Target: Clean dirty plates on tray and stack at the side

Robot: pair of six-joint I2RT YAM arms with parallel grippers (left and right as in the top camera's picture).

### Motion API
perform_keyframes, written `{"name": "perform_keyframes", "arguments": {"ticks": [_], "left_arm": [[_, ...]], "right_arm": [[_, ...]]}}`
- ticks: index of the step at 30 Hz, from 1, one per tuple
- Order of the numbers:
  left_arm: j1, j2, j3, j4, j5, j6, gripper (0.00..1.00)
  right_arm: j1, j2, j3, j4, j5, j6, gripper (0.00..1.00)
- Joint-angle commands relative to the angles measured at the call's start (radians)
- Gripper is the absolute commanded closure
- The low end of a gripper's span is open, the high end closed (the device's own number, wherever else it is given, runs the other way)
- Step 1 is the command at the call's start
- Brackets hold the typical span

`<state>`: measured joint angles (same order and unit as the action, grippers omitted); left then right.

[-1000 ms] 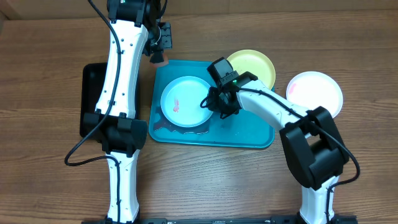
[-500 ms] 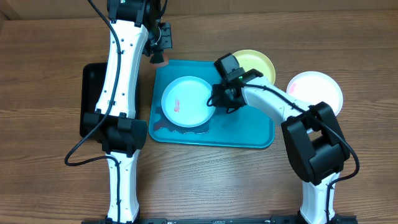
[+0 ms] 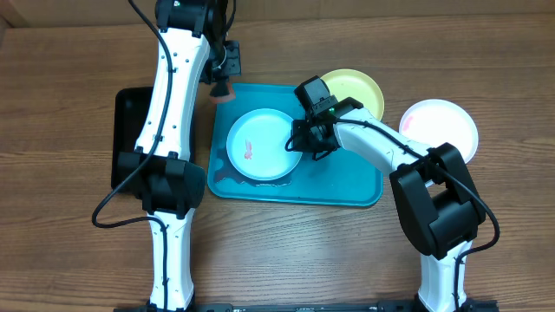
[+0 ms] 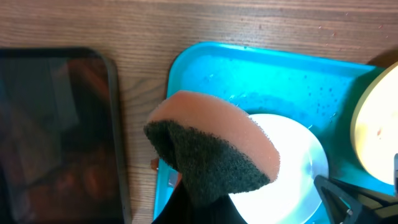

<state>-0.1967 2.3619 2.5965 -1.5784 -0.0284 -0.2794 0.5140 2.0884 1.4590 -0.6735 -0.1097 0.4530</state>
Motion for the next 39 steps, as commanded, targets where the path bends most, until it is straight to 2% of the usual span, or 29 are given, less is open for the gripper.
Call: {"name": "perform_keyframes", "arguments": {"ticks": [1,6,14,29,37,39], "left_arm": [[-0.019,-0.007,-0.037,0.015,0.047,0.014,0.96],[-0.050,-0.007,-0.145,0.063,0.056,0.011,0.95],[-0.115,-0.008,-0.411,0.219,0.055,-0.050,0.96],[-0.147,-0.008,-0.624,0.326,-0.086,-0.206,0.96],[-0.153,-0.008,-0.709,0.365,-0.100,-0.212,0.96],[-0.154,-0.008,-0.711,0.369,-0.034,-0.144,0.95]], "right_arm": [[0.003,0.002,0.027,-0.006,-0.007,0.042,0.96],[0.003,0.002,0.026,-0.014,-0.007,0.049,0.96],[-0.006,0.002,0.026,-0.019,-0.007,0.048,0.96],[-0.017,0.003,0.013,-0.020,-0.007,0.047,0.96],[-0.017,0.003,0.013,-0.020,-0.006,0.044,0.96],[-0.017,0.003,0.013,-0.021,-0.007,0.044,0.96]]}}
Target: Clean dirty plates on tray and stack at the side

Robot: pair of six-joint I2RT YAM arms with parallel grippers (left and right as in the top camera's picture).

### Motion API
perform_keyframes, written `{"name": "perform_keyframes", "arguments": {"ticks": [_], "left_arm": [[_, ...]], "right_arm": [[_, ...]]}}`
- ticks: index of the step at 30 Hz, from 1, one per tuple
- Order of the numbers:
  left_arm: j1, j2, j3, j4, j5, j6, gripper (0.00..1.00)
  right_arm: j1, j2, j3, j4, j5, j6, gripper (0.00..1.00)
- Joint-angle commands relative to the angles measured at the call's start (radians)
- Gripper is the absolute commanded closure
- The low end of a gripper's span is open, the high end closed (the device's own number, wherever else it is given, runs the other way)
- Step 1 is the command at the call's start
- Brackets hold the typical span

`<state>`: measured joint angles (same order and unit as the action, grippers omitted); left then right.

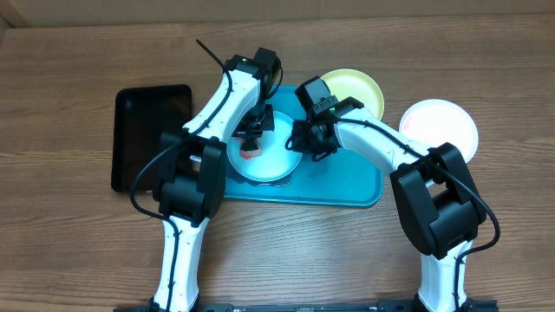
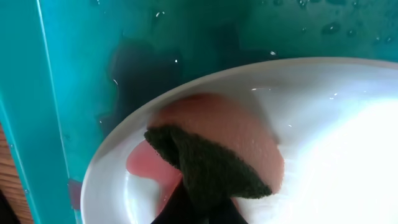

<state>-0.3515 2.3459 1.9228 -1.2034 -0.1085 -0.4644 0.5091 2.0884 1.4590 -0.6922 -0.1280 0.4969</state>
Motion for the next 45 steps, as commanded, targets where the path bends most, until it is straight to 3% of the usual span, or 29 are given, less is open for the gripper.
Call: {"name": "perform_keyframes", "arguments": {"ticks": [1,3,6,8,11,13,18,22,28,30,33,35,41,45], "left_arm": [[-0.001,0.008,-0.037,-0.003,0.101,0.093,0.96],[-0.009,0.008,-0.037,0.004,0.198,0.183,0.95],[-0.024,0.008,-0.037,0.004,0.413,0.425,0.96],[-0.032,0.008,-0.037,-0.008,0.471,0.513,0.96],[-0.034,0.008,-0.037,-0.007,0.391,0.506,0.96],[-0.029,0.008,-0.035,0.000,0.281,0.425,0.96],[-0.011,0.008,-0.035,-0.047,-0.099,0.008,0.96],[-0.012,0.008,-0.035,-0.090,-0.120,-0.114,0.96],[-0.047,0.008,-0.035,-0.127,-0.079,-0.070,0.96],[-0.052,0.008,-0.035,-0.092,-0.004,0.040,0.96],[-0.054,0.008,-0.035,-0.009,0.225,0.285,0.96],[-0.053,0.008,-0.035,0.039,0.356,0.386,0.96],[-0.046,0.008,-0.035,0.181,0.369,0.351,0.96],[-0.046,0.008,-0.035,0.219,0.130,0.156,0.96]], "right_arm": [[-0.012,0.003,0.013,-0.002,0.011,0.000,0.96],[-0.012,0.003,0.013,0.000,0.012,0.000,0.96],[-0.012,0.003,0.013,-0.001,0.011,0.000,0.96],[-0.012,0.003,0.013,0.000,0.011,0.001,0.96],[-0.012,0.003,0.013,-0.001,0.011,0.000,0.96],[-0.012,0.003,0.013,-0.002,0.011,0.000,0.96],[-0.012,0.003,0.013,-0.002,0.011,0.001,0.96],[-0.012,0.003,0.013,-0.001,0.011,0.000,0.96],[-0.012,0.003,0.013,-0.001,0.011,0.000,0.96],[-0.012,0.003,0.013,0.000,0.011,0.000,0.96],[-0.012,0.003,0.013,-0.001,0.011,0.000,0.96],[-0.012,0.003,0.013,-0.002,0.011,0.000,0.96],[-0.012,0.003,0.013,-0.005,0.011,0.000,0.96],[-0.012,0.003,0.013,-0.005,0.011,0.000,0.96]]}}
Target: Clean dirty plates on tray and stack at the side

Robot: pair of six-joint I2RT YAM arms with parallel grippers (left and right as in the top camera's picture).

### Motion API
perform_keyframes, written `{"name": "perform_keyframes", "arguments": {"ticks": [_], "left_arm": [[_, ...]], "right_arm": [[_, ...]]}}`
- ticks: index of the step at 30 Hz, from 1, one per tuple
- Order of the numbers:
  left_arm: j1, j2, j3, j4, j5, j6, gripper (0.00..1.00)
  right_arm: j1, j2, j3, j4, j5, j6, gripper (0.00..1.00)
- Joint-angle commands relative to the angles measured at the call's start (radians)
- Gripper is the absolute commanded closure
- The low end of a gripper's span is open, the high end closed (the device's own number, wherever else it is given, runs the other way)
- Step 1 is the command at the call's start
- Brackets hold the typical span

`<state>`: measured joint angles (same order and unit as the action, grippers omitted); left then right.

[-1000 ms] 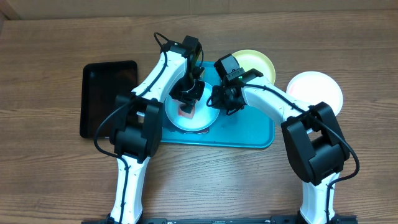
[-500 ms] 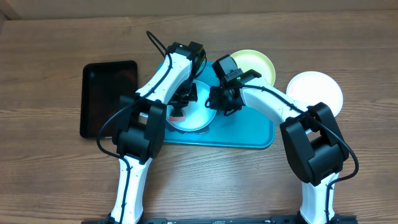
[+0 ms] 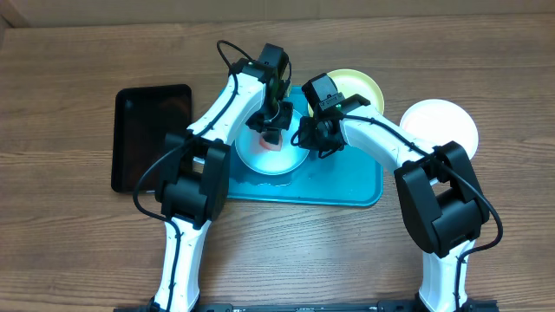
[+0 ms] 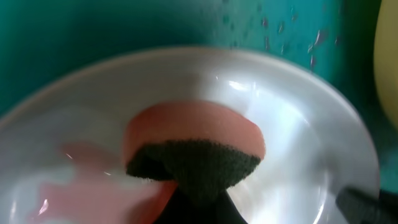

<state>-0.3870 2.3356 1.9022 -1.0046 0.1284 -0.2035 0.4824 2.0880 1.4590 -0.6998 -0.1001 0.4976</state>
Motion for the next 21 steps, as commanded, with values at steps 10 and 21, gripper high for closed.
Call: {"name": "perform_keyframes", "arguments": {"ticks": [10,21], "left_arm": [[-0.011,0.019,-0.013,-0.192,-0.584,-0.507,0.95],[-0.011,0.019,-0.013,-0.195,0.093,0.147,0.96]], "right_arm": [[0.014,0.003,0.013,0.011,-0.017,0.000,0.96],[0.014,0.003,0.013,0.017,-0.018,0.000,0.96]]}}
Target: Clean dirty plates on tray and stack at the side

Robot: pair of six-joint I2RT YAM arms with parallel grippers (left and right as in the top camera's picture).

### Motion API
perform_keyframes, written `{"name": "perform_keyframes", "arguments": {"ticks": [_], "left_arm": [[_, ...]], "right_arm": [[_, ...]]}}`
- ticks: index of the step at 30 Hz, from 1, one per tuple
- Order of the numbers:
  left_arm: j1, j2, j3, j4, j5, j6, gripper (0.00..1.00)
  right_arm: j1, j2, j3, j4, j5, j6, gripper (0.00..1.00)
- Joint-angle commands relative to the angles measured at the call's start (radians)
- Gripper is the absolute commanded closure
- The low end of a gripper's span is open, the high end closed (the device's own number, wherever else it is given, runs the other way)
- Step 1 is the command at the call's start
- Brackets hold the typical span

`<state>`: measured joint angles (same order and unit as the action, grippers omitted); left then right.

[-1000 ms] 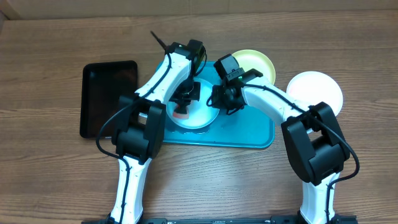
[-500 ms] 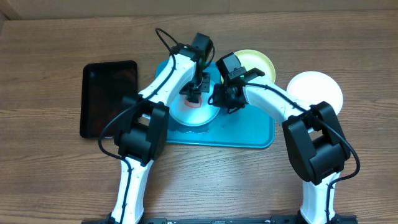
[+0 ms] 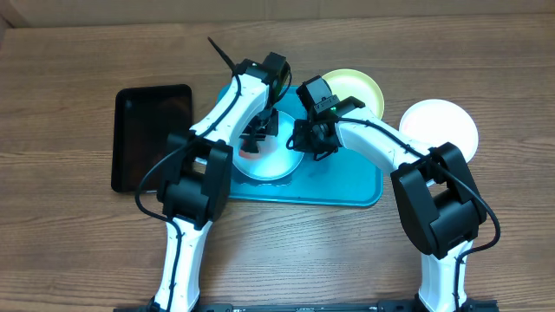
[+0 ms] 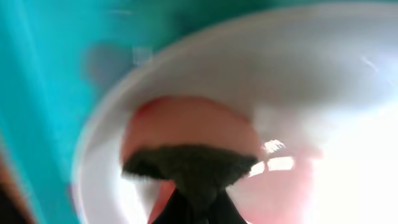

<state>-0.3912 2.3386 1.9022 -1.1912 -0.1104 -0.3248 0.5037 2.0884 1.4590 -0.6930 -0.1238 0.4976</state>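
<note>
A white plate [image 3: 276, 160] lies on the teal tray [image 3: 347, 186]. My left gripper [image 3: 251, 143] is shut on a pink sponge [image 4: 186, 127] with a dark green scrub side, pressed onto the left part of the plate [image 4: 323, 74]. Pink smears show on the plate around the sponge. My right gripper [image 3: 302, 141] pinches the plate's right rim and appears shut on it. A yellow plate [image 3: 357, 87] rests at the tray's far right corner. Another white plate [image 3: 442, 126] lies on the table to the right of the tray.
A black tray [image 3: 147, 130] lies on the wooden table left of the teal tray. The left arm reaches across the teal tray's far left corner, and the right arm spans from the tray to the front right.
My left gripper has carried the sponge from the middle-right of the white plate to its left part. The right gripper stays at the plate's right rim.
My left gripper held the sponge above the tray's far left corner, with a red stain on the plate. Then the sponge sat on the plate's left side, then near its middle, and now on the left again. The right gripper kept hold of the rim throughout.
</note>
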Motion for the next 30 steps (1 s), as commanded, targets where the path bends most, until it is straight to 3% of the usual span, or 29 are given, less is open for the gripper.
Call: {"name": "perform_keyframes", "arguments": {"ticks": [1,3,8,13,16,19,22,26,30], "left_arm": [[-0.007,0.016,-0.013,-0.020,0.398,0.331,0.96],[-0.007,0.016,-0.013,-0.040,0.465,0.398,0.96],[-0.005,0.016,-0.013,-0.016,0.474,0.405,0.96],[0.021,0.016,-0.013,0.122,0.434,0.254,0.96],[0.040,0.016,-0.013,0.184,0.260,0.048,0.96],[0.053,0.016,-0.013,0.171,-0.026,-0.177,0.96],[0.055,0.016,-0.013,0.118,-0.227,-0.280,0.96],[0.055,0.016,-0.013,0.029,-0.322,-0.281,0.96],[0.054,0.016,-0.013,-0.066,-0.209,-0.172,0.96]], "right_arm": [[-0.007,0.003,0.013,0.012,-0.002,0.000,0.96],[-0.010,0.003,0.013,0.018,-0.015,0.000,0.96],[-0.016,0.003,0.013,0.018,-0.021,0.000,0.96],[-0.017,0.003,0.013,0.019,-0.027,0.000,0.96],[-0.017,0.003,0.013,0.017,-0.027,0.000,0.96],[-0.017,0.003,0.013,0.015,-0.027,0.000,0.96],[-0.017,0.003,0.013,0.015,-0.027,0.000,0.96],[-0.017,0.003,0.013,0.018,-0.027,0.000,0.96],[-0.017,0.003,0.013,0.023,-0.027,0.000,0.96]]}}
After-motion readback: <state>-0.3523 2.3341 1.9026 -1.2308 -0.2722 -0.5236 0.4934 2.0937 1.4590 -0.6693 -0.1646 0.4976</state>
